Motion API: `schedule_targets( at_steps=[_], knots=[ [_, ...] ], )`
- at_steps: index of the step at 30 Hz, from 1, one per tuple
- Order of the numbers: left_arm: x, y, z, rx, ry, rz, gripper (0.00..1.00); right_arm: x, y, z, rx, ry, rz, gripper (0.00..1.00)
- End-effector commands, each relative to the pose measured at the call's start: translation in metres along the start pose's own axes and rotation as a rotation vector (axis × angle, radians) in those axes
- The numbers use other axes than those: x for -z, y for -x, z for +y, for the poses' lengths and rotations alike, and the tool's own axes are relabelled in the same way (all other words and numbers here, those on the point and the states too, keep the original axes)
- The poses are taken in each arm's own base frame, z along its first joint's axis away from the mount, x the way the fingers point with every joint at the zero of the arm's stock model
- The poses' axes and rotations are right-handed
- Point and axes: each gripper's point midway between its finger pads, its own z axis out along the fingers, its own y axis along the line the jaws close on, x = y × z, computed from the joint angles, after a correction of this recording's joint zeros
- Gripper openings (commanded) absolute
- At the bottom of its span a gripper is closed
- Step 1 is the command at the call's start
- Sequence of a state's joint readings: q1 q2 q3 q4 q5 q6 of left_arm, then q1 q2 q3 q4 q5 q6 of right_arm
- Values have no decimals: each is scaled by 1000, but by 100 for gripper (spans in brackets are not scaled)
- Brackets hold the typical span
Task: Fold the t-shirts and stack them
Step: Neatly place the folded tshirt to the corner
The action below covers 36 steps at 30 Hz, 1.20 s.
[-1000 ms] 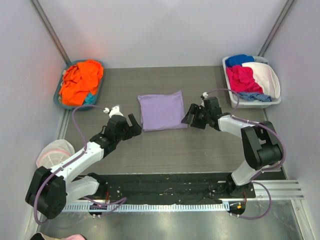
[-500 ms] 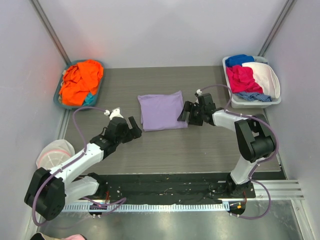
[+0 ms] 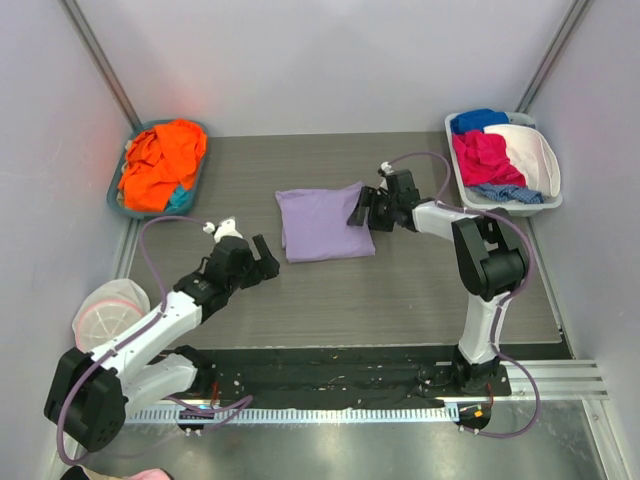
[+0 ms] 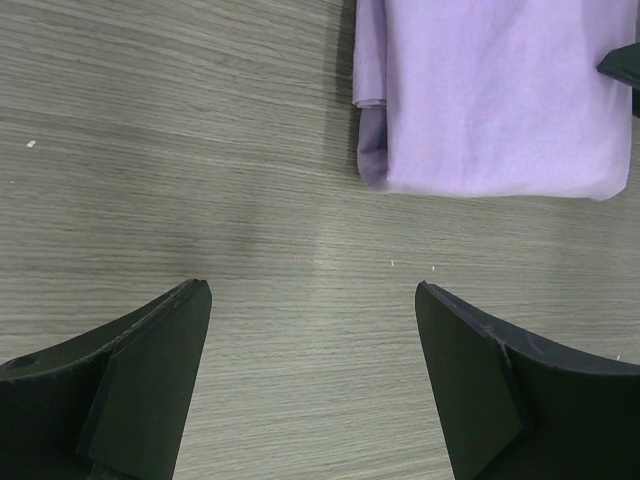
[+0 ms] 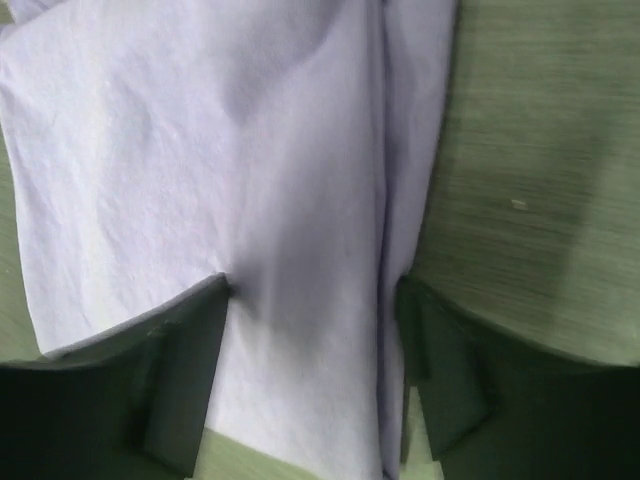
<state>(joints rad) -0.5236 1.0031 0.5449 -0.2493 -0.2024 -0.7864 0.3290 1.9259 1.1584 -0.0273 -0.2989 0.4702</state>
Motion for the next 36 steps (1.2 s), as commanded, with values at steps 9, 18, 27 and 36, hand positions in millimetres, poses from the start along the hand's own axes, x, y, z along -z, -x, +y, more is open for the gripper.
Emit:
schedule_targets(
  at_steps=[9, 18, 27, 36],
  knots=[
    [13, -2, 11, -16, 23, -9, 88, -31, -2, -38, -68, -91, 49, 1],
    [19, -5, 14, -15, 26, 1, 87, -48, 73, -85, -80, -227, -34, 1],
    [30, 1, 17, -36, 46, -6, 86, -62, 146, -138, -107, -327, -126, 1],
    [29, -2, 21, -41, 62, 2, 86, -50, 195, -189, -131, -479, -243, 1]
  ],
)
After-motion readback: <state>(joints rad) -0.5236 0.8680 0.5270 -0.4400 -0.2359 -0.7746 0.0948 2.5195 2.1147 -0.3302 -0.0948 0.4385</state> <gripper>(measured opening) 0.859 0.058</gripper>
